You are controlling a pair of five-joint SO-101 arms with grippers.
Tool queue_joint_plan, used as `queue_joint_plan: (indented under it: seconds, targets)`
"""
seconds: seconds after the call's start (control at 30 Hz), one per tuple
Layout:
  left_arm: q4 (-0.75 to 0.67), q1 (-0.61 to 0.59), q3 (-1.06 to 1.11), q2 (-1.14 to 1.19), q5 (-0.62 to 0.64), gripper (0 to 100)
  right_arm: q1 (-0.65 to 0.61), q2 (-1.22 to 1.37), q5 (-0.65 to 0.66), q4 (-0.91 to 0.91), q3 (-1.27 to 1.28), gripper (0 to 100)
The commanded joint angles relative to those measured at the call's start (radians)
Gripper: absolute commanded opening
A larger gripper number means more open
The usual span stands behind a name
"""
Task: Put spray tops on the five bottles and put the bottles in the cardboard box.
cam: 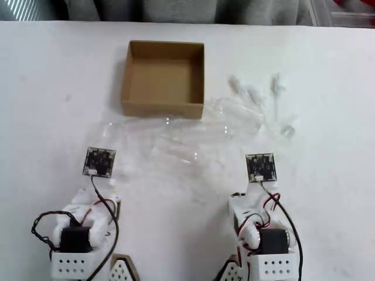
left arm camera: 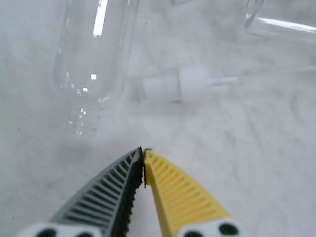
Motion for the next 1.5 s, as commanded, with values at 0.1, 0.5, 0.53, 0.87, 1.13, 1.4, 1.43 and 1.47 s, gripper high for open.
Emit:
queue_joint_plan:
  seconds: [0.1,0.5,0.53,0.87,1.13,1.4,1.43,1.47]
  targets:
    - [0.005,-0.002,-0.003,-0.007,-0.003,2,0.012,-0.004,-0.002,-0.002,0.009,1.7]
    - [0.000,-0.007,-0.003,-0.007,0.000,2,0.007,-0.005,0.005,-0.002,0.009,1.8]
    - [-0.002,-0.007,-0.003,-0.007,0.000,2,0.007,-0.005,0.005,-0.002,0.009,1.8]
    - [-0.003,-0.025,-0.155,-0.007,0.000,2,0.012,-0.005,-0.003,-0.094,0.008,1.8]
    - [-0.061,-0.019,-0.212,-0.007,-0.006,2,0.117,-0.005,-0.003,-0.219,0.008,1.8]
    - [-0.193,-0.012,-0.269,-0.007,-0.368,2,0.266,-0.005,0.199,-0.225,0.008,1.8]
    - [-0.193,0.002,-0.287,-0.007,-0.379,2,0.283,-0.005,0.275,-0.223,0.008,1.8]
    - [-0.193,0.021,-0.305,-0.007,-0.390,2,0.292,-0.005,0.344,-0.220,0.008,1.7]
